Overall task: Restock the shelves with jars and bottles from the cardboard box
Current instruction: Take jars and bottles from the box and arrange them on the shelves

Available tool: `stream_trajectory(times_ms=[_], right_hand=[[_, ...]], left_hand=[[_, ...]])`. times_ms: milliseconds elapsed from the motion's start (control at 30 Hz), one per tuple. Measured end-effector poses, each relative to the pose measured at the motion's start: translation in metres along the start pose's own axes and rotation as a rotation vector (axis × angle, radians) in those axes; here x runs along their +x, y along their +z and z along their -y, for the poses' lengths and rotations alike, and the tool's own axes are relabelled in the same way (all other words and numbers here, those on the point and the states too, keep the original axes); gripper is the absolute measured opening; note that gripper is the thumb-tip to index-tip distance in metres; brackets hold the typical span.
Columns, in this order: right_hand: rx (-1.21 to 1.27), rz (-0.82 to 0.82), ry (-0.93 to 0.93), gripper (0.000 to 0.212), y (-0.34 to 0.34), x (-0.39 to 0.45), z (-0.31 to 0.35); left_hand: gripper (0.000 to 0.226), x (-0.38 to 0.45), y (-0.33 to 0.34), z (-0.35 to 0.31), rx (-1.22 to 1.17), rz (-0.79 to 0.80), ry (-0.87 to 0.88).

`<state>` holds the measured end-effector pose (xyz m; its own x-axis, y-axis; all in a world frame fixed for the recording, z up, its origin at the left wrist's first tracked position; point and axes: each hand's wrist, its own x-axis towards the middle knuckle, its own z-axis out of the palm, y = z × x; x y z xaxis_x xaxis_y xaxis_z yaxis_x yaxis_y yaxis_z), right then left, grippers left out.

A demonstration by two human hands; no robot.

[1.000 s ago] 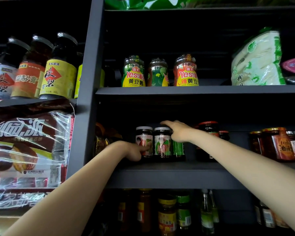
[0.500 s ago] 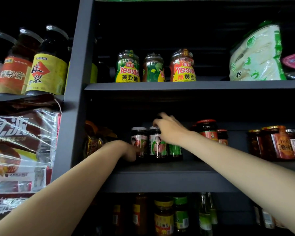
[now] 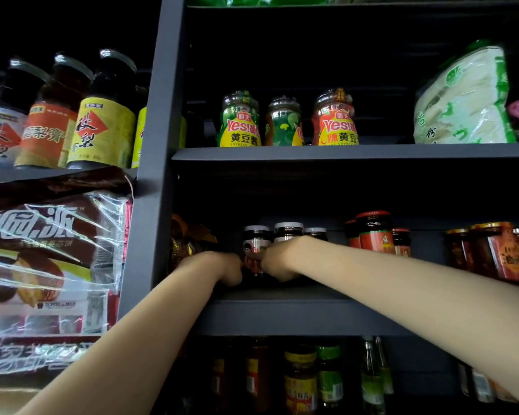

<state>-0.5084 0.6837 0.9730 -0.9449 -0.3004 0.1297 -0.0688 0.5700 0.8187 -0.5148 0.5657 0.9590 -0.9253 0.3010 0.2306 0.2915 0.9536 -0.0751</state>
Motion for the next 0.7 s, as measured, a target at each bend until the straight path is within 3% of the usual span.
stream_trajectory(times_ms=[200, 367, 433, 567, 633, 700], right_hand=[[-0.192, 0.177, -0.023, 0.045, 0.007, 0.018, 0.001], [-0.237, 0.128, -0.046, 0.042, -0.001, 0.008, 0.005], [-0.166, 0.03, -0.039, 0.044, -0.005, -0.004, 0.006], [0.293, -0.203, 0.027, 0.033, -0.014, -0.06, 0.001], [0.498, -0.334, 0.045, 0.032, -0.009, -0.09, 0.0], [0.721, -0.569, 0.096, 0.037, -0.006, -0.112, 0.007]], left_hand=[[0.046, 0.005, 0.001, 0.001, -0.038, -0.004, 0.018], [0.044, 0.009, 0.003, 0.003, -0.061, -0.046, 0.031], [0.043, 0.01, 0.004, 0.001, -0.069, -0.078, 0.045], [0.038, -0.003, 0.0, -0.003, -0.12, -0.203, 0.103], [0.035, -0.021, -0.004, -0.008, -0.193, -0.373, 0.185], [0.034, -0.049, -0.005, -0.016, -0.266, -0.609, 0.312]])
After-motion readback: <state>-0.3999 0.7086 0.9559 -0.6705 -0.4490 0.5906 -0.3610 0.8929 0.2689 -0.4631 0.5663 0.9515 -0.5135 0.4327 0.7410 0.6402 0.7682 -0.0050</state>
